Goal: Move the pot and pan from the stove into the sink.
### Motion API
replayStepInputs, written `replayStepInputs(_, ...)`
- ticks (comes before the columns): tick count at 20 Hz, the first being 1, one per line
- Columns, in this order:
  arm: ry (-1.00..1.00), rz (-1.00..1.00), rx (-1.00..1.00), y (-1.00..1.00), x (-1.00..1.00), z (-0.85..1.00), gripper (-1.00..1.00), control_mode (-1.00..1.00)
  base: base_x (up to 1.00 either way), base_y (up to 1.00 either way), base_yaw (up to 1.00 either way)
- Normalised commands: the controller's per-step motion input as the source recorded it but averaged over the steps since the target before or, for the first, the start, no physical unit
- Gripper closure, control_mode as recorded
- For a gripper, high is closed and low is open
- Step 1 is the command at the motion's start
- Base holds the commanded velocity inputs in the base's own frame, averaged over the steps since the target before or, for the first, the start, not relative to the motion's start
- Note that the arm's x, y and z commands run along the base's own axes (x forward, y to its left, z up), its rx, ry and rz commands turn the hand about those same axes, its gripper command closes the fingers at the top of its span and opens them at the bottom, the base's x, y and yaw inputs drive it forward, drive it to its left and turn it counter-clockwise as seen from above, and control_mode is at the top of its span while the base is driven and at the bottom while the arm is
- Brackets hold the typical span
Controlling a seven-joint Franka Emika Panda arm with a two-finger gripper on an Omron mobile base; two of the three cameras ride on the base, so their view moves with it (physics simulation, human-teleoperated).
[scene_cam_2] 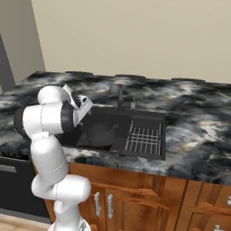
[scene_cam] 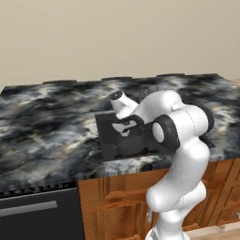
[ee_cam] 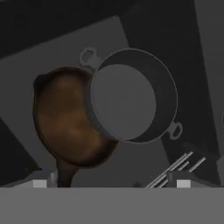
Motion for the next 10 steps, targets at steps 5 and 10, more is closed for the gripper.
replayStepInputs(5, -0.5, 0.0, 0.0, -0.01, -0.48, 0.05, -1.0, -1.0, 0.0, 0.0, 0.0)
replayStepInputs(10, -0.5, 0.0, 0.0, -0.06, -0.49, 0.04, -1.0, -1.0, 0.0, 0.0, 0.0)
